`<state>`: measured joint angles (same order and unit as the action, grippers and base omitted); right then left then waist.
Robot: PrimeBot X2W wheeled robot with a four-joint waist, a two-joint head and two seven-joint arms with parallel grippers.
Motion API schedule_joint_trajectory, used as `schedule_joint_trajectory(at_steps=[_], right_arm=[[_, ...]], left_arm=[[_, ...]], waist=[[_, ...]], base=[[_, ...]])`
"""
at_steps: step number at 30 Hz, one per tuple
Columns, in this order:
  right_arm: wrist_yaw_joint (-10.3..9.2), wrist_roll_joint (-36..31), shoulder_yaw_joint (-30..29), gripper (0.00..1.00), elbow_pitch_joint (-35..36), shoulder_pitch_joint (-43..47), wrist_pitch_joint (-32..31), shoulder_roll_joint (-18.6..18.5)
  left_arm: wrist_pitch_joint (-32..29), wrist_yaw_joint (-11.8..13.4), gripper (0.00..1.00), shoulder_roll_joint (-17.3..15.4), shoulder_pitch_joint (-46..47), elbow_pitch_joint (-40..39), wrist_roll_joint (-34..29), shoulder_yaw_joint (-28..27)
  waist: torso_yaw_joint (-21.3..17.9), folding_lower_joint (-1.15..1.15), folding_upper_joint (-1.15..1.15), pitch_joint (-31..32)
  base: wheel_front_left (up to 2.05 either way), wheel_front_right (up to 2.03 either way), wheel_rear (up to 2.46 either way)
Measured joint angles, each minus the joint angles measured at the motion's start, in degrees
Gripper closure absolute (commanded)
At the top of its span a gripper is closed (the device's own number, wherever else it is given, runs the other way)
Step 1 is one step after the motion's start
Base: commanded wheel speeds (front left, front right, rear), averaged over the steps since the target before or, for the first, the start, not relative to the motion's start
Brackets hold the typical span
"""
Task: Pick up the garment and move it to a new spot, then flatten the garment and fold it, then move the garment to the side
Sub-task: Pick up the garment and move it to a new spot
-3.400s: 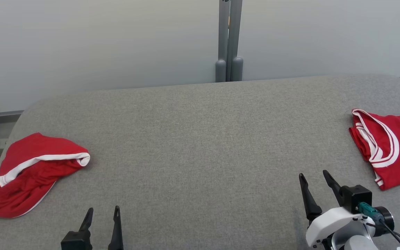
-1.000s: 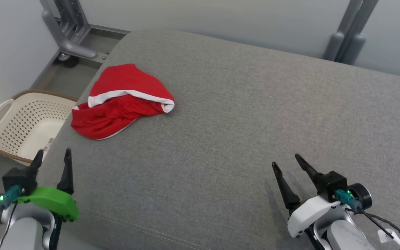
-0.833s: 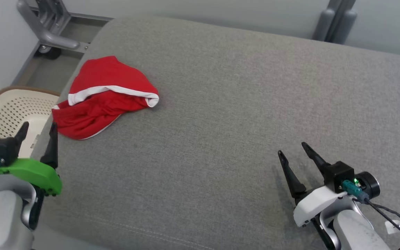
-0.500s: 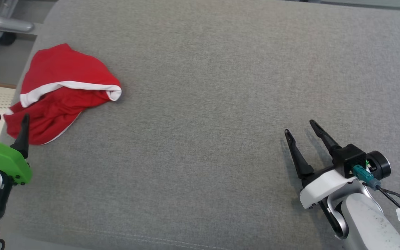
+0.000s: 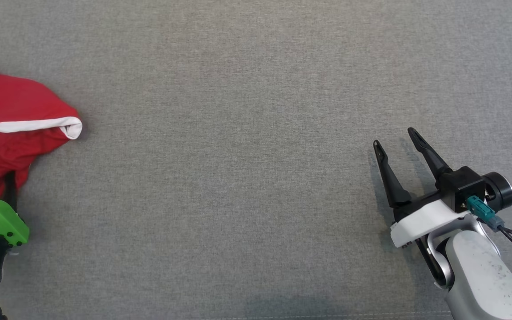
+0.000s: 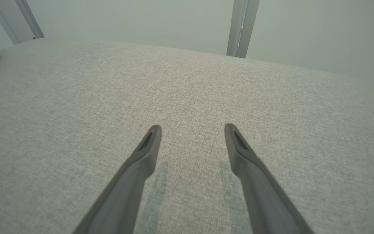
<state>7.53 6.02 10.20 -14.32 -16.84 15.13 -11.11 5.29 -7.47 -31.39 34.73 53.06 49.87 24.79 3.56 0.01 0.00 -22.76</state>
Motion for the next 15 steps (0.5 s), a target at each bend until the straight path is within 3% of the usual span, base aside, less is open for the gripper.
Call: schedule_joint_trajectory(at_steps=[1, 15], right_arm=[[0.00, 0.1, -0.1, 0.00, -0.1, 0.0, 0.0, 0.2], [0.00, 1.3, -1.2, 0.00, -1.8, 1.4, 0.0, 3.3]], left_arm=[[-0.2, 0.0, 1.00, 0.1, 0.0, 0.3, 0.5, 0.3], [6.0, 0.1, 1.00, -0.1, -1.5, -4.5, 2.9, 7.5]], waist=[[-0.5, 0.00, 0.00, -0.1], [-2.1, 0.00, 0.00, 5.4]], base=[[0.00, 0.00, 0.00], [0.00, 0.00, 0.00]])
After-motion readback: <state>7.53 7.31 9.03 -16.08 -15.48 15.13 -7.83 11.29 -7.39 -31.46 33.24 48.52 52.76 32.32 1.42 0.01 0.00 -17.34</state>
